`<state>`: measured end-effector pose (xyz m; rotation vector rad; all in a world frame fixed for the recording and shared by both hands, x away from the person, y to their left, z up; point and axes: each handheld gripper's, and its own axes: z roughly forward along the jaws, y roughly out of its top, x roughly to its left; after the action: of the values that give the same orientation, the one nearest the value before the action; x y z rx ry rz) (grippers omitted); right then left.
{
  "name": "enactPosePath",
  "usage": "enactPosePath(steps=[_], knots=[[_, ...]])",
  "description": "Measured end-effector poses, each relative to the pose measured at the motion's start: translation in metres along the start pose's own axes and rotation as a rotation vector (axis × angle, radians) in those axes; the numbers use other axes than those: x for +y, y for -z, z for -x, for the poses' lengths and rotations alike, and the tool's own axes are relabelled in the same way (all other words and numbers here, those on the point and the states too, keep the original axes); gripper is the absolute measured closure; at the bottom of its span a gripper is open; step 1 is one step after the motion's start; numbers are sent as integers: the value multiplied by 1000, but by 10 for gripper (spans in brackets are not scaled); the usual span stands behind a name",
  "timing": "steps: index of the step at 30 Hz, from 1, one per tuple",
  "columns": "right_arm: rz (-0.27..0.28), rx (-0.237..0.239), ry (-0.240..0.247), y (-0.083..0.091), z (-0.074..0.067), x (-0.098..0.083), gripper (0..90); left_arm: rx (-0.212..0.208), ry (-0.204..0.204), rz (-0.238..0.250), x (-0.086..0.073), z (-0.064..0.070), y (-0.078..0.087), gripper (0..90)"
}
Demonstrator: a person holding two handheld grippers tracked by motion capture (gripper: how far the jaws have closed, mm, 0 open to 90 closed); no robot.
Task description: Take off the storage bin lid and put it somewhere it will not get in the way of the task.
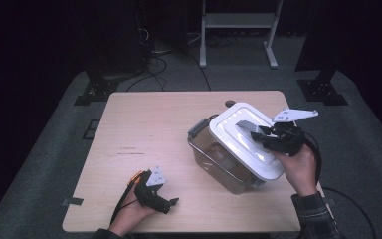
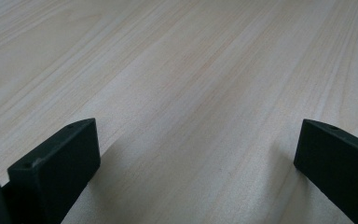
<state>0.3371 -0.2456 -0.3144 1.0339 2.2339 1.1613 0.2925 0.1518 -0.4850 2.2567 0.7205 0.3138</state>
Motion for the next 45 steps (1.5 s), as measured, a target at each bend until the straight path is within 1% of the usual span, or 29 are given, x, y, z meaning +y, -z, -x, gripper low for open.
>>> enactPosePath(steps=[16, 28, 45], knots=[[16, -39, -47, 15, 26, -10, 660, 0, 0, 0, 0, 0, 0, 0], [15, -63, -74, 22, 41, -18, 660, 0, 0, 0, 0, 0, 0, 0], [12, -104, -125, 31, 61, -30, 660, 0, -4, -4, 0, 0, 0, 0]])
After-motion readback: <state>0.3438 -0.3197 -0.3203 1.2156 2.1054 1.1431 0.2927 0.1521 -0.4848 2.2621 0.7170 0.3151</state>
